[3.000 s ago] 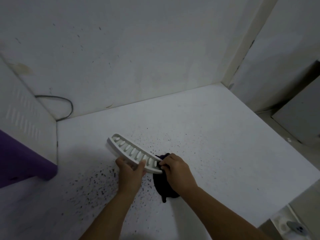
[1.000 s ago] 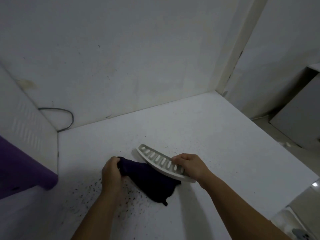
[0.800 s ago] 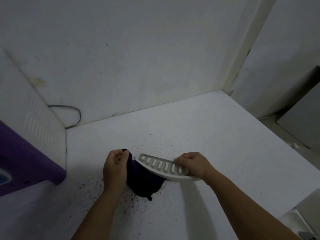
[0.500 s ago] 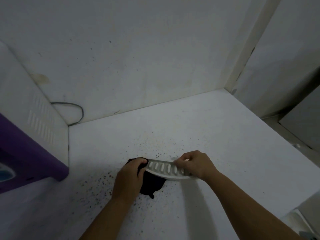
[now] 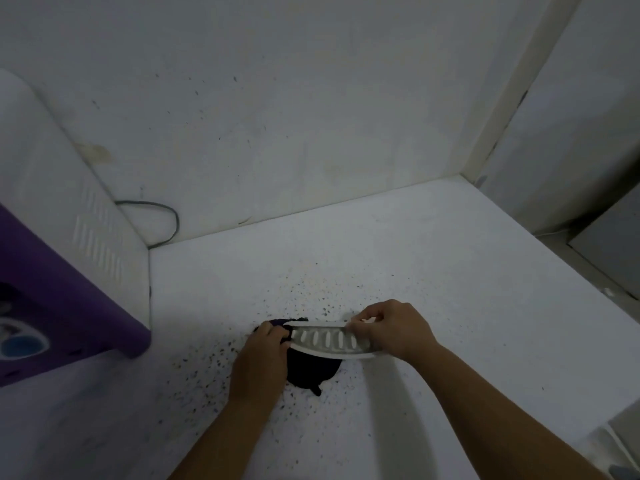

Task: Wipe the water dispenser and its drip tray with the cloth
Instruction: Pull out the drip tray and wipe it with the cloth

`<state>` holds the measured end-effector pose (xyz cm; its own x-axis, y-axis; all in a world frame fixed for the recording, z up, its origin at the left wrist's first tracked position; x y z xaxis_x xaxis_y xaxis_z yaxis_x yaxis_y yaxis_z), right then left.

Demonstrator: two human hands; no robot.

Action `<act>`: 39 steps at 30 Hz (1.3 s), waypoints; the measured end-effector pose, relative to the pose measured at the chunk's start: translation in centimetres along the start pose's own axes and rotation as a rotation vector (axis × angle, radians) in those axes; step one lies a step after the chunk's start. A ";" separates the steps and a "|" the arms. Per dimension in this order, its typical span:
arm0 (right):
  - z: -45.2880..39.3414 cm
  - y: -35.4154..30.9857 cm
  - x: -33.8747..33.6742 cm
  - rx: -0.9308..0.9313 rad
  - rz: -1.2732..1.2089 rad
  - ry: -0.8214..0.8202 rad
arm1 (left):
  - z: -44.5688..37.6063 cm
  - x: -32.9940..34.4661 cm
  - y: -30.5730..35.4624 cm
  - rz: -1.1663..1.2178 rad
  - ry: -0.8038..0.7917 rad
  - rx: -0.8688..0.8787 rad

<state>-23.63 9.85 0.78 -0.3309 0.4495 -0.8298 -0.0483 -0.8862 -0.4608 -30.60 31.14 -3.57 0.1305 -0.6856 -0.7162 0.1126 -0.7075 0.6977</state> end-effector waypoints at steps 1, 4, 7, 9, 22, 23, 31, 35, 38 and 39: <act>-0.1 -0.2 -0.2 0.004 0.003 -0.010 | 0.1 0.0 0.0 0.023 0.011 -0.011; -0.5 -0.6 -0.7 0.026 -0.019 -0.021 | 0.5 -0.1 -0.2 0.058 0.005 -0.018; -0.9 -0.9 -0.9 0.048 -0.018 -0.031 | 0.4 -0.3 -0.3 0.069 -0.054 -0.014; -0.9 -1.1 -1.0 0.049 -0.009 -0.052 | 0.0 -0.5 -0.3 0.056 -0.057 -0.007; -1.6 -2.7 -1.9 -0.009 0.153 -0.003 | 0.6 -0.1 -0.1 0.133 0.044 0.081; -1.6 -2.7 -1.9 -0.007 0.142 -0.013 | 0.5 -0.3 -0.4 0.125 0.040 0.078; -2.3 -2.4 -3.4 0.201 -0.724 0.118 | 0.9 0.1 -0.5 0.073 -0.010 0.089; -1.8 -3.4 -1.9 0.167 -0.965 0.170 | 0.7 0.0 -0.3 0.135 0.036 0.049; -1.4 -3.3 -1.1 0.083 -1.015 0.185 | 0.4 0.1 -0.1 0.183 0.079 -0.022; -1.4 -3.0 -1.1 0.080 -1.021 0.162 | 0.3 0.1 -0.1 0.203 0.088 -0.043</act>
<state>-21.74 12.18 2.68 0.0333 0.9953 -0.0906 -0.2987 -0.0766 -0.9513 -30.86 31.10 -3.73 0.2400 -0.7943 -0.5581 0.1165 -0.5472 0.8289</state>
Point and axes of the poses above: each hand's wrist, its own z-axis away from the middle knuckle, its own x-axis out of the palm, y = z × x, the point moved 1 cm from there along -z, towards the middle knuckle, and after that the axes turned 9 degrees about z, right-handed, at the moved point
